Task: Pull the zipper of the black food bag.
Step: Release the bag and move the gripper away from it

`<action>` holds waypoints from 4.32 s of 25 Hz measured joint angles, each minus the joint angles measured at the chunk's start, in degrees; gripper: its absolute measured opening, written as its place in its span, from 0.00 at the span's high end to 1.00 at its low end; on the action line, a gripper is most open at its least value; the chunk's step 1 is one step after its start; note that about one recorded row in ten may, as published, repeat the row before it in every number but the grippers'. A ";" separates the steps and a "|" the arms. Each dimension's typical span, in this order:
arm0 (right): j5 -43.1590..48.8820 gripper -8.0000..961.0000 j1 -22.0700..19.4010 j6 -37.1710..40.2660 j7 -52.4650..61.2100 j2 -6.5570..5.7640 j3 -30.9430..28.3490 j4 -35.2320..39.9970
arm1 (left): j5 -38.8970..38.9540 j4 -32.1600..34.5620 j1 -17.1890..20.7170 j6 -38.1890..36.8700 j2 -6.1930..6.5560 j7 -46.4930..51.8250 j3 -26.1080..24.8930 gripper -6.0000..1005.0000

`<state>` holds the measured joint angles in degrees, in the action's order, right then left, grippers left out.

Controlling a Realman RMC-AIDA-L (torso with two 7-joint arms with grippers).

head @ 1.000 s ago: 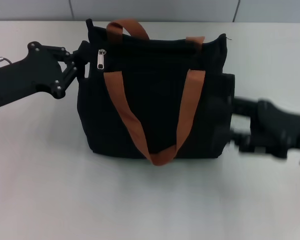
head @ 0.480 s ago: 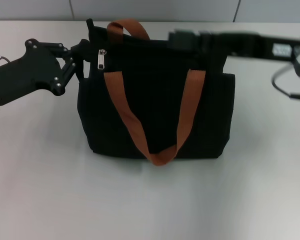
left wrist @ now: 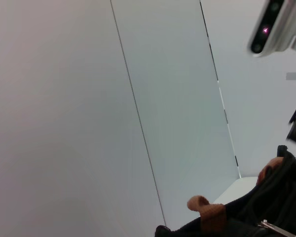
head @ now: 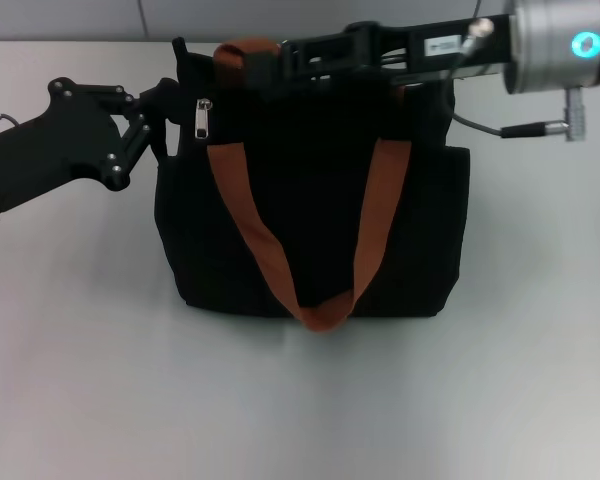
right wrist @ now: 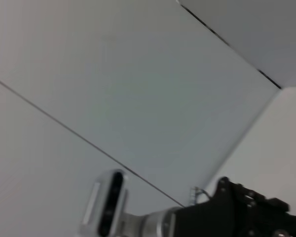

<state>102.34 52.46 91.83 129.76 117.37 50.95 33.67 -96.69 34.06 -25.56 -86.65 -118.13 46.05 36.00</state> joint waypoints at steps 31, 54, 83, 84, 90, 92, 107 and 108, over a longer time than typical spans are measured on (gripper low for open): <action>5.72 0.45 7.42 -12.76 9.67 1.80 9.43 -0.51 | 1.33 -0.03 -0.96 -0.30 -0.26 0.54 0.41 0.97; 4.79 0.45 6.44 -14.51 10.24 1.99 9.19 -0.60 | 1.51 0.93 -3.14 1.04 -0.01 8.51 0.05 0.97; 2.92 0.49 5.20 -13.63 9.90 2.09 9.52 -0.20 | 2.04 2.16 -2.87 -0.54 -0.18 11.79 0.12 0.97; 3.15 0.49 5.20 -13.67 9.90 2.07 9.52 -0.19 | 2.04 2.15 -2.82 -0.86 -0.17 11.79 0.12 0.97; 3.20 0.49 5.47 -14.51 9.87 2.05 10.52 -0.09 | 2.19 2.15 -2.76 -1.83 -0.17 11.86 0.07 0.97; 2.58 0.49 5.82 -14.59 9.86 2.18 11.75 -0.09 | 2.68 2.16 -2.74 -2.03 -0.19 11.88 0.24 0.97; 1.81 0.50 5.30 -14.96 9.81 2.08 12.88 0.28 | 2.81 2.12 -2.64 -2.25 -0.26 11.95 0.12 0.97; 1.86 0.50 5.34 -14.97 9.81 2.06 12.95 0.28 | 2.83 2.10 -2.64 -2.34 -0.26 11.96 0.12 0.97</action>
<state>104.20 57.80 76.86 139.57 119.43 63.90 33.96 -93.86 36.15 -28.20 -88.99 -118.39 58.01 36.12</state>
